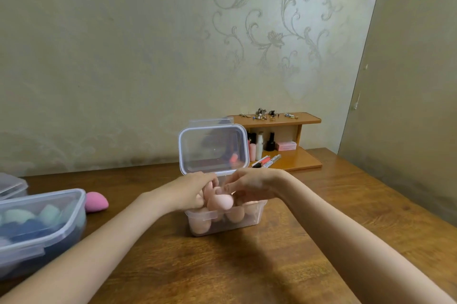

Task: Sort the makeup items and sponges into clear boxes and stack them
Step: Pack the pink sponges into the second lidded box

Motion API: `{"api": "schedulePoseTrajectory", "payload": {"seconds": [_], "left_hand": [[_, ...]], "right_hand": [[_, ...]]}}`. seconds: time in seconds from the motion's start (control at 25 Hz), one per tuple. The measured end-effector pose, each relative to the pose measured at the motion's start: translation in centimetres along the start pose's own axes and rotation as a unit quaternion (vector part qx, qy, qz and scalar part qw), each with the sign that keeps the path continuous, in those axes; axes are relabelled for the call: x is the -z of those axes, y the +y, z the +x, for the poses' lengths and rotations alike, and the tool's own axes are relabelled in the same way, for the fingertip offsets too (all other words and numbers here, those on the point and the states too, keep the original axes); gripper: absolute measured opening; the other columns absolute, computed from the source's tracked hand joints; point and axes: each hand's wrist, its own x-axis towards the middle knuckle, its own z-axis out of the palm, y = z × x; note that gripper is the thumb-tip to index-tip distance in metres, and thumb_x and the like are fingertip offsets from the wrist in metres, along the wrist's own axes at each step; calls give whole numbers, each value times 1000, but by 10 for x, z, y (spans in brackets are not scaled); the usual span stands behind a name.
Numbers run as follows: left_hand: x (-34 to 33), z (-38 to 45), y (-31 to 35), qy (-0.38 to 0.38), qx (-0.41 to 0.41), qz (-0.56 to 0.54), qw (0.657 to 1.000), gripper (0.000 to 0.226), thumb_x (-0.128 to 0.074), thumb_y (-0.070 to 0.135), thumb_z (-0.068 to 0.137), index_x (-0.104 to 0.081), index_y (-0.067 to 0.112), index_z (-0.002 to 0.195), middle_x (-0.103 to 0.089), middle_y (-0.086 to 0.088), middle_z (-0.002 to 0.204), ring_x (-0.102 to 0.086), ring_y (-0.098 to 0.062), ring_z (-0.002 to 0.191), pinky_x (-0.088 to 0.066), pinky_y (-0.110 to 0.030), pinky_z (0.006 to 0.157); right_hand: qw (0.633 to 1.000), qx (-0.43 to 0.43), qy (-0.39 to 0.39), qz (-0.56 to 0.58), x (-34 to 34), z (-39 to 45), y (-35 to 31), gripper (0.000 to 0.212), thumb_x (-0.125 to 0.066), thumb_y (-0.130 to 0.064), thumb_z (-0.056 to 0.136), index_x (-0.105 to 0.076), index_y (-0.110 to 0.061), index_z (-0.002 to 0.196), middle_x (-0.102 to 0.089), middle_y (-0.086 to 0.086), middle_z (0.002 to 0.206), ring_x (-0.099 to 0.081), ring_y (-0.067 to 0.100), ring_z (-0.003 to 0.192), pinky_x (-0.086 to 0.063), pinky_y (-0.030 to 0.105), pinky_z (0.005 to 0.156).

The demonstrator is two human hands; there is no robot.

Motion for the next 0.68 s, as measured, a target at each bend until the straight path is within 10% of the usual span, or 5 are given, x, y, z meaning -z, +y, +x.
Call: {"api": "schedulePoseTrajectory", "payload": {"seconds": [0.16, 0.28, 0.52, 0.68], "left_hand": [[-2, -6, -13, -16, -21, -62, 998, 42, -51, 6, 84, -53, 48, 86, -57, 0, 120, -41, -9, 125, -38, -30, 103], [-6, -2, -21, -18, -12, -66, 998, 36, -52, 9, 85, -59, 28, 116, -48, 1, 137, -12, -14, 145, -20, -32, 114], [-6, 1, -19, -46, -9, -33, 998, 33, -51, 11, 90, -59, 9, 122, -32, 6, 151, 2, -18, 147, -4, -33, 119], [-9, 3, -14, -45, 12, -27, 999, 27, -49, 12, 92, -60, 3, 115, -42, -3, 144, -7, -18, 147, 4, -27, 116]], "right_hand": [[998, -36, -32, 30, -5, 13, 4, 22, -50, -15, 95, -53, -5, 115, -58, 8, 109, -56, 14, 94, -46, 26, 87], [998, -39, -20, 39, -7, 14, 2, 30, -52, -12, 94, -55, -2, 121, -60, 7, 107, -57, 14, 95, -49, 24, 85], [920, -6, 90, -380, -38, 16, -25, 14, -59, -25, 89, -63, -15, 98, -55, -6, 75, -52, 11, 77, -45, 23, 76], [877, 5, 171, -449, -48, 19, -24, 20, -57, -30, 89, -64, -14, 100, -47, -7, 65, -47, 15, 83, -34, 30, 77]]}}
